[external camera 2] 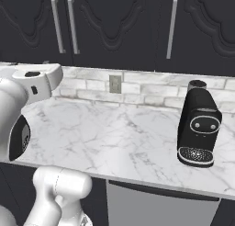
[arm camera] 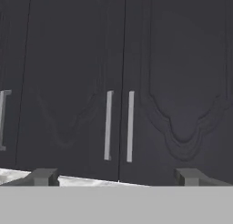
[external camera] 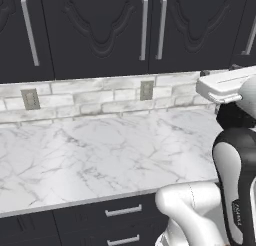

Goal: Open the cabinet directly in front. Then move the beer and the cup to the dining counter with the candle on it.

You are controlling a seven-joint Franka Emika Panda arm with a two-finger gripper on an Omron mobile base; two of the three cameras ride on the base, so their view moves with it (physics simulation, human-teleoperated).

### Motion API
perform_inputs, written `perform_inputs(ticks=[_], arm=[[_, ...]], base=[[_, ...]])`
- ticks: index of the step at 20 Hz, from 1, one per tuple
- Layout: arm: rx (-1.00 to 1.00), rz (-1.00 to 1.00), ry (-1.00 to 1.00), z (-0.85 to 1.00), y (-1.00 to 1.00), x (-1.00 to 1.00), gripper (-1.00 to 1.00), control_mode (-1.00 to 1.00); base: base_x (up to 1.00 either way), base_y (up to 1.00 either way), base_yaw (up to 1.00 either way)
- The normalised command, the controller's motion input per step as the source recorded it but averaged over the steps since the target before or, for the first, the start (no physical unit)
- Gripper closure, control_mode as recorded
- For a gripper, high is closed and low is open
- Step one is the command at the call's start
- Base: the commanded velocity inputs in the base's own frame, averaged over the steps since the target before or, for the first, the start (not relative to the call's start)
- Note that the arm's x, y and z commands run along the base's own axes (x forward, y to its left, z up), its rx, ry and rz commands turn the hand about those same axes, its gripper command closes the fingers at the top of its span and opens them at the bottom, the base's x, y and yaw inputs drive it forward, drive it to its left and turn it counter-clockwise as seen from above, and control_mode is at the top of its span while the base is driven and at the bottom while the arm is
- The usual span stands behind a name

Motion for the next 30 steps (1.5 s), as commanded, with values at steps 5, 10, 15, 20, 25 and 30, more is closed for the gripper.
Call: perform_inputs(ticks=[5, 10, 15, 20, 25, 30], arm=[[0.00, -0.09, 0.00, 0.00, 0.22, 0.48, -1.00, -1.00], [-0.01, -0.04, 0.00, 0.00, 0.19, 0.53, -1.00, -1.00], [-0.01, -0.03, 0.05, 0.00, 0.13, 0.63, -1.00, -1.00], [0.04, 0.00, 0.03, 0.00, -0.35, 0.48, -1.00, -1.00], [0.03, 0.03, 0.00, 0.00, -0.27, 0.49, -1.00, -1.00], [0.00, 0.01, 0.00, 0.00, 0.00, 0.58, -1.00, -1.00]], base=[[0.00, 0.00, 0.00], [0.00, 0.00, 0.00], [0.00, 0.00, 0.00], [0.00, 0.00, 0.00], [0.00, 0.00, 0.00], [0.00, 0.00, 0.00]])
